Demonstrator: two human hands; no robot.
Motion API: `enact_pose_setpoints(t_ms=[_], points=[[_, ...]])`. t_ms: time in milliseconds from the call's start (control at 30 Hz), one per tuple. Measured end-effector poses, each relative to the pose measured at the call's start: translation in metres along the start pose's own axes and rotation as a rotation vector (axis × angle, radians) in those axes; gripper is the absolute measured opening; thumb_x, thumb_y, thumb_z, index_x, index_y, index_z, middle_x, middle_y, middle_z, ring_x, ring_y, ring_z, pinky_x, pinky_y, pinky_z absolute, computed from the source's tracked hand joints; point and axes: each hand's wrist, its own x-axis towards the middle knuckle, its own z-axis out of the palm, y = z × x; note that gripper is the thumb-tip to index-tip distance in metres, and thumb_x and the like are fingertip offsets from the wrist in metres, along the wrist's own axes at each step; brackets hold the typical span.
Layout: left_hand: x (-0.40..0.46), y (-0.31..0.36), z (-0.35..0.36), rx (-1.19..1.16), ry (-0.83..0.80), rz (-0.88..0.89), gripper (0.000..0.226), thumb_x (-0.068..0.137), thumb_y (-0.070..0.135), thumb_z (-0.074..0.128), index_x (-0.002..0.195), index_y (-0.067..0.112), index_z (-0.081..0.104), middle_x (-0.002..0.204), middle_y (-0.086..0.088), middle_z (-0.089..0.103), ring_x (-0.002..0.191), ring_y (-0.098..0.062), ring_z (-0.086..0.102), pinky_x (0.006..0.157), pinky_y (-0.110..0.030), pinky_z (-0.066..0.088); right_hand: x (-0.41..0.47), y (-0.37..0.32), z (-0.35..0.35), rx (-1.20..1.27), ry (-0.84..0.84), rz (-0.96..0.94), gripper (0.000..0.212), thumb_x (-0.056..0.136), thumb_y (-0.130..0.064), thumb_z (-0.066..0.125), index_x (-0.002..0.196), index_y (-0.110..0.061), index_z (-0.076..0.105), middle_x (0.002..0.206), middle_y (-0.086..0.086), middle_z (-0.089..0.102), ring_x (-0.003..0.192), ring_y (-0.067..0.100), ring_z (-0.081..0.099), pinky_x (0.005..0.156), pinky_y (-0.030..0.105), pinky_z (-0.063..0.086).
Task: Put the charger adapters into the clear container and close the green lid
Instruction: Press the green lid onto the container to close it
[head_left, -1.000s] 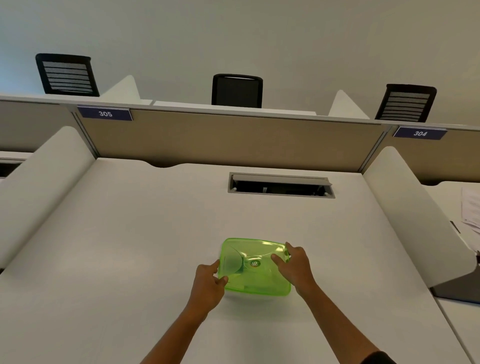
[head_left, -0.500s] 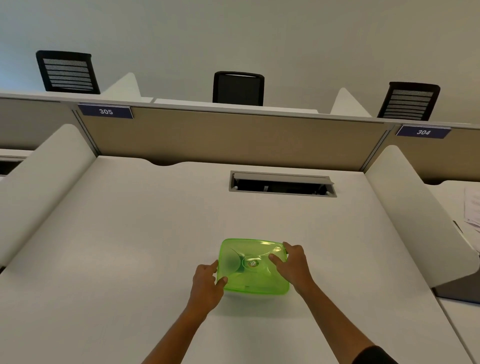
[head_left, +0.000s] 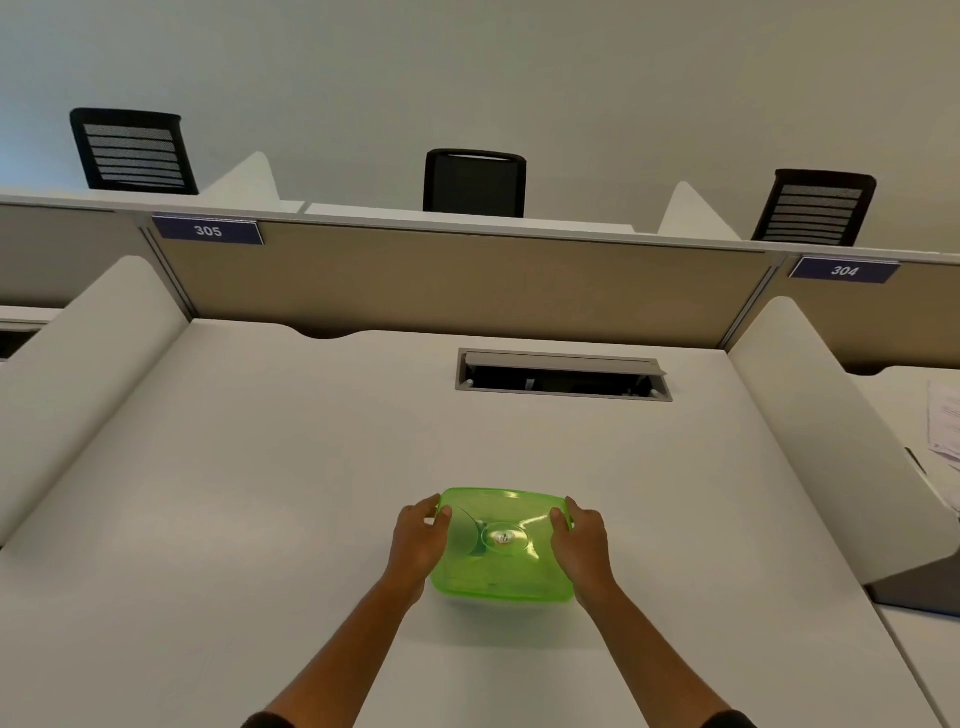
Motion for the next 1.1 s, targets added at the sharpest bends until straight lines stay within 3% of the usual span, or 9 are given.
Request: enact_pose_setpoints(t_ms=[100, 233, 300, 533, 733, 867, 967, 1100], points=[[0.011, 0.006, 0.003, -0.023, 0.038, -0.031, 0.034, 0.103, 0.024, 0.061, 0.129, 0.005, 0.071, 0.121, -0.015, 0.073, 0.113, -0.033, 0.066, 0.100, -0.045, 0.054, -0.001, 0.001, 0.006, 0.065, 0.060, 0.022, 0.046, 0.110, -0.024, 0.047, 0.153, -0.008, 0.050, 0.142, 0.021, 0.050, 0.138, 0.035, 0.050, 0.118, 0.046, 0.041], [0.023, 0.010, 0.002, -0.043, 0.075, -0.088, 0.027, 0.099, 0.025, 0.067, 0.102, 0.001, 0.078, 0.090, -0.010, 0.072, 0.085, -0.027, 0.061, 0.086, -0.045, 0.055, -0.003, 0.000, 0.014, 0.123, 0.113, 0.012, 0.046, 0.110, -0.018, 0.048, 0.154, -0.004, 0.048, 0.130, 0.021, 0.052, 0.126, 0.036, 0.055, 0.113, 0.044, 0.045], [0.027, 0.011, 0.003, -0.034, 0.082, -0.103, 0.028, 0.099, 0.026, 0.067, 0.096, -0.001, 0.077, 0.082, -0.009, 0.069, 0.080, -0.025, 0.057, 0.078, -0.039, 0.050, -0.004, 0.000, 0.015, 0.146, 0.134, 0.011, 0.047, 0.109, -0.016, 0.049, 0.154, -0.003, 0.047, 0.127, 0.022, 0.052, 0.123, 0.035, 0.057, 0.109, 0.040, 0.046], [0.032, 0.011, 0.005, 0.016, 0.102, -0.115, 0.026, 0.099, 0.022, 0.067, 0.101, -0.002, 0.077, 0.098, -0.017, 0.077, 0.089, -0.030, 0.066, 0.090, -0.046, 0.057, -0.007, -0.002, 0.019, 0.093, 0.163, -0.017, 0.047, 0.110, -0.014, 0.048, 0.155, -0.003, 0.045, 0.123, 0.020, 0.052, 0.111, 0.025, 0.049, 0.097, 0.024, 0.036], [0.026, 0.007, 0.006, -0.045, 0.098, -0.115, 0.025, 0.100, 0.021, 0.064, 0.110, 0.000, 0.074, 0.109, -0.019, 0.076, 0.104, -0.037, 0.069, 0.094, -0.047, 0.056, -0.008, -0.003, 0.020, 0.038, 0.144, -0.012, 0.048, 0.110, -0.017, 0.047, 0.156, -0.005, 0.044, 0.127, 0.020, 0.052, 0.125, 0.034, 0.049, 0.107, 0.036, 0.041], [0.012, -0.005, 0.000, -0.095, 0.045, -0.140, 0.034, 0.100, 0.028, 0.067, 0.126, 0.007, 0.068, 0.113, -0.014, 0.071, 0.102, -0.029, 0.066, 0.095, -0.046, 0.057, -0.006, 0.002, 0.008, 0.167, 0.045, 0.069, 0.051, 0.108, -0.030, 0.052, 0.156, -0.011, 0.047, 0.135, 0.016, 0.053, 0.130, 0.031, 0.054, 0.114, 0.040, 0.044], [-0.010, -0.029, -0.007, -0.139, 0.026, -0.149, 0.035, 0.095, 0.030, 0.073, 0.124, 0.011, 0.068, 0.106, -0.011, 0.070, 0.103, -0.032, 0.069, 0.088, -0.051, 0.062, -0.014, 0.021, -0.004, 0.281, -0.012, 0.118, 0.051, 0.098, -0.039, 0.069, 0.143, -0.016, 0.059, 0.127, 0.006, 0.062, 0.116, 0.024, 0.064, 0.093, 0.034, 0.055], [-0.039, -0.059, -0.013, -0.241, -0.011, -0.197, 0.035, 0.088, 0.034, 0.082, 0.114, 0.016, 0.069, 0.105, -0.016, 0.072, 0.091, -0.026, 0.071, 0.068, -0.035, 0.064, -0.028, 0.058, -0.015, 0.362, -0.105, 0.176, 0.037, 0.085, -0.040, 0.084, 0.107, -0.015, 0.070, 0.103, 0.005, 0.073, 0.087, 0.021, 0.072, 0.071, 0.036, 0.060]])
